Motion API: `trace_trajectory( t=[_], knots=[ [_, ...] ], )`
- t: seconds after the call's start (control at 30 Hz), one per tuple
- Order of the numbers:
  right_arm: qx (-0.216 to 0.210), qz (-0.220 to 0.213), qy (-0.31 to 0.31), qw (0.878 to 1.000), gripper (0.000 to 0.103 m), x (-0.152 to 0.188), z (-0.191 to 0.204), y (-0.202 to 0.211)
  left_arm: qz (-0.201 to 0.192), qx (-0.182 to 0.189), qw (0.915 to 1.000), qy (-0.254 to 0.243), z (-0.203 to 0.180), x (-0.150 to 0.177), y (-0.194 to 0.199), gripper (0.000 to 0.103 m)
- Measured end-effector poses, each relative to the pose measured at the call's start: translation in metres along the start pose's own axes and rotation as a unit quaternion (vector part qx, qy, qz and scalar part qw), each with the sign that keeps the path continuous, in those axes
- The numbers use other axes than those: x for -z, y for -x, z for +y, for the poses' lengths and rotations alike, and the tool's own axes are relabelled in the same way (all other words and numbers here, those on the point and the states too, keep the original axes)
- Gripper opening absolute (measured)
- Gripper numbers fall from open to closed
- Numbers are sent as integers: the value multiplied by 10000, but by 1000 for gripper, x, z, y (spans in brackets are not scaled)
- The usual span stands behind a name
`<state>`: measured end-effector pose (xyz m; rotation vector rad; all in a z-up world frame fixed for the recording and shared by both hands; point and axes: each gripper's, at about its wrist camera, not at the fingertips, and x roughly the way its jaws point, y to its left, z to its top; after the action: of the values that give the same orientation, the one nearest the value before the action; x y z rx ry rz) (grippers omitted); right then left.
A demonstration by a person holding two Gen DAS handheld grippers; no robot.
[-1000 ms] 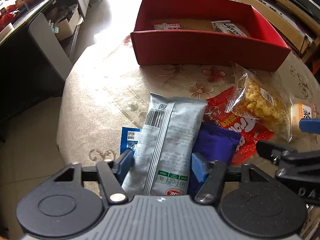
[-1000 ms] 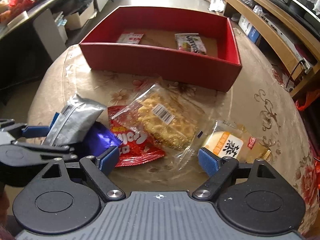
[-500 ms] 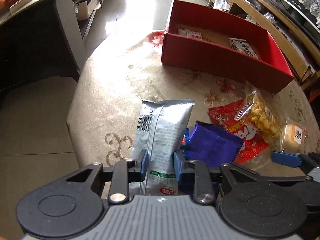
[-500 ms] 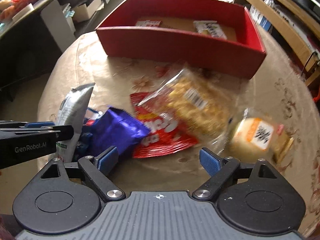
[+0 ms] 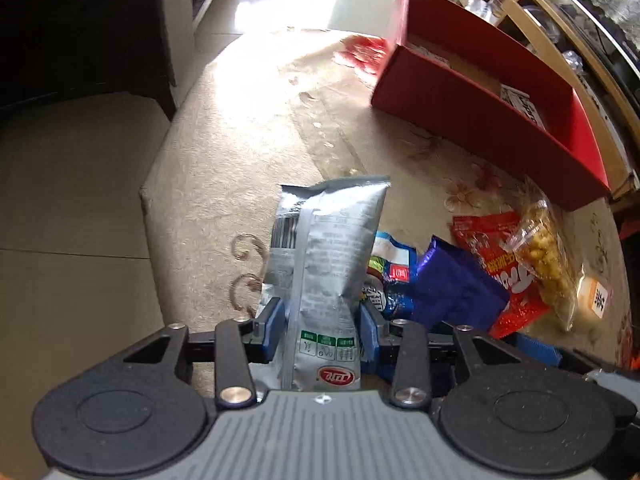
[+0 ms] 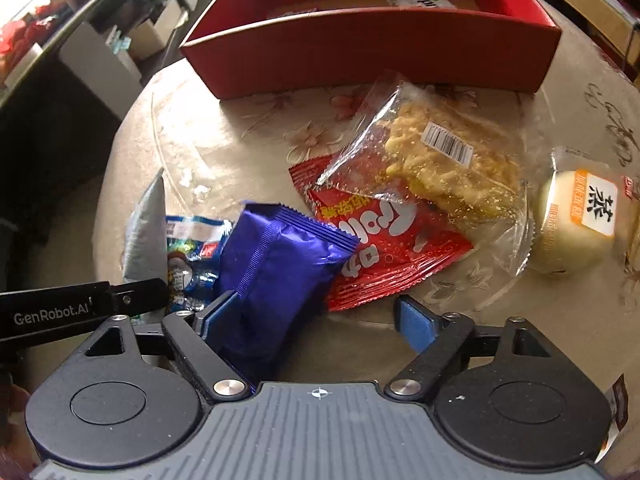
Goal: Organize snacks
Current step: 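Lift the silver packet with the left gripper while the right grasps the small silver-red packet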
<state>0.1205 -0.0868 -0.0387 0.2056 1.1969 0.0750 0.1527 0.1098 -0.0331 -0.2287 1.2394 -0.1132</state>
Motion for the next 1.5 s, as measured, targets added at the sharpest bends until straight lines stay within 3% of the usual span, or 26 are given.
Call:
trace_trajectory(
  t=[0.1,0.3,0.4,0.53,0.67,0.73,0.8,0.9,0.97,1.03,1.27,1.5],
  knots=[
    [-232,43,155,9996,61,-1,-2,5,111,270,9996,-35,-5,3,0,36],
    [-262,151,433,9986,48,7,-16,19,348,671,9965,-365,-24,20,1,36],
    [-70,219,650,9976,48,15,-23,27,437,775,9946,-531,-32,29,0,36],
    [125,163,650,9977,48,17,-38,41,334,458,9963,-641,-37,30,2,37],
    [98,113,437,9989,53,18,-55,55,332,354,9965,-676,-43,30,-2,67],
    [23,43,332,9994,60,16,-64,65,367,165,9971,-651,-44,28,-11,71],
    [46,-111,248,9996,73,15,-71,76,397,223,9971,-607,-45,28,-15,80],
    [87,-295,140,9994,73,17,-85,91,374,151,9969,-682,-49,34,-15,76],
    [138,-342,53,9993,76,18,-96,96,291,33,9960,-844,-54,38,-12,58],
    [355,-353,33,9987,77,22,-103,97,281,168,9962,-808,-53,39,-8,49],
    [797,-162,-454,9957,83,53,-129,96,183,231,9952,-928,-57,45,2,40],
    [700,152,-1128,9910,86,83,-151,88,85,433,9894,-1381,-75,57,15,39]
  ],
)
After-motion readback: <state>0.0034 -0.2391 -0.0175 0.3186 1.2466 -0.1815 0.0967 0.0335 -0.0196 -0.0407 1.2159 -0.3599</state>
